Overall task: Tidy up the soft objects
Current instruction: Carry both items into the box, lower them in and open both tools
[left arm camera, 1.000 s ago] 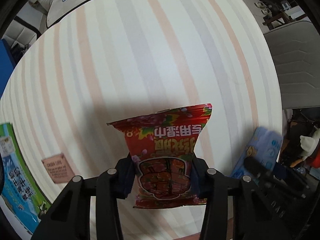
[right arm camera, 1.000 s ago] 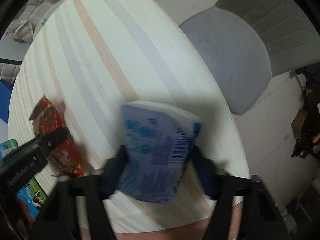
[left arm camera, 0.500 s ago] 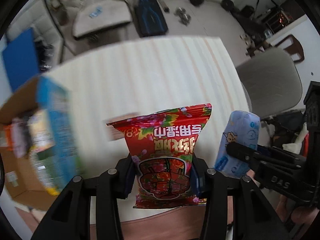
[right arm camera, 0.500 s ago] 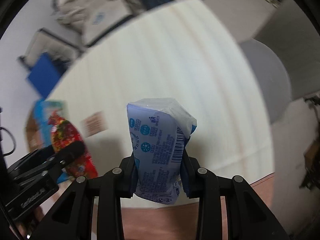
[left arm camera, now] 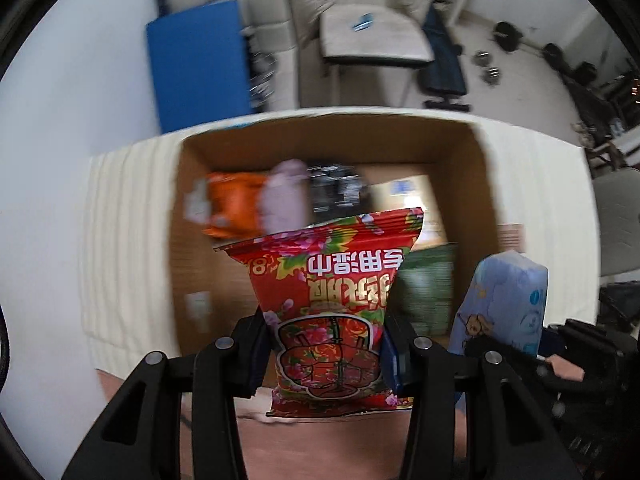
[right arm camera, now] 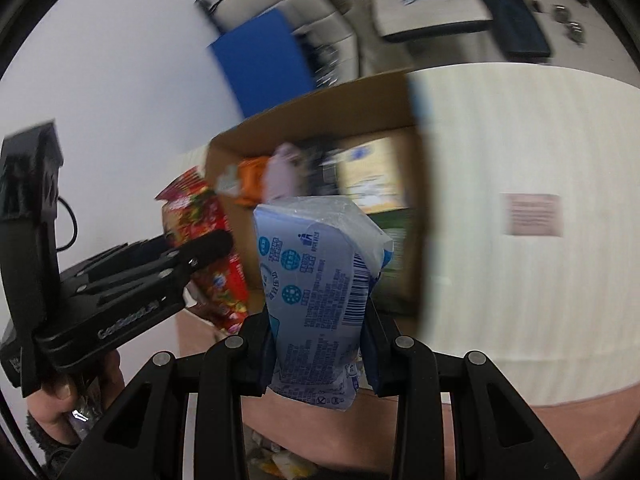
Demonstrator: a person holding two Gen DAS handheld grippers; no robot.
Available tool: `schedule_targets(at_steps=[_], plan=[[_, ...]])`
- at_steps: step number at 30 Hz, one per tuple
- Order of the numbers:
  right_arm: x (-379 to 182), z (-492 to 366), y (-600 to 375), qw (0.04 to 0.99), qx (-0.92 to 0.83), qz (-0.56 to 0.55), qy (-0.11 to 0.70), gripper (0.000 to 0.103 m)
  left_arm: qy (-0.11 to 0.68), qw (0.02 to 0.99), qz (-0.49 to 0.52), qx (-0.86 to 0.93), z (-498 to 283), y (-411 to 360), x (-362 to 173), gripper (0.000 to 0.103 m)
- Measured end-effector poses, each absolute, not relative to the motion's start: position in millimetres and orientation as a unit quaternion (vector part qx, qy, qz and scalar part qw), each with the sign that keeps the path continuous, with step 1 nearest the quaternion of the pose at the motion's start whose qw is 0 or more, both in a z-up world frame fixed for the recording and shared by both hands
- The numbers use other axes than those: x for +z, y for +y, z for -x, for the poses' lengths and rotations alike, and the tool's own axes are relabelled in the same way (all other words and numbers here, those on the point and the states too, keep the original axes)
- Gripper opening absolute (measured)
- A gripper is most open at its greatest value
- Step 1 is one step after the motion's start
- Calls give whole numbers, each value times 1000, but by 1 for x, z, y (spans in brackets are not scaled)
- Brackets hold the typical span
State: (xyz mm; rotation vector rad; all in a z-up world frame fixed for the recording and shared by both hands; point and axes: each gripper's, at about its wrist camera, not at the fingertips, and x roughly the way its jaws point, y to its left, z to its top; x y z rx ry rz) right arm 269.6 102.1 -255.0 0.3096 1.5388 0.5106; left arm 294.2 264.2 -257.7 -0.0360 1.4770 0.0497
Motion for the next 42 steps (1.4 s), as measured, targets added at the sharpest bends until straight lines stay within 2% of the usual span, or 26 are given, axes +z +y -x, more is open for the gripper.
schedule_targets(at_steps=[7,19,21,23,28,36,42], plan=[[-305,-282,180,657,217,-117,712,37,720,692,40,34,-317,318,-314,42],[-382,-300,203,632,199,-89,744,37,790,611,51,19,-318,336,-392,43],[-390,-300,207,629,202,-76,747,39,796,602,55,18,-316,336,-400,43],[-398,-303,211,626,201,-66,750,46,803,592,57,20,-313,337,-406,44],[-403,-307,208,627,193,-52,753,61,804,590,67,28,-304,341,-408,48],[-376,-305,183,641,183,-33,745,62,781,618,76,36,-285,340,-389,51],[-342,-296,146,671,163,-20,723,62,743,661,91,43,-249,319,-354,52]])
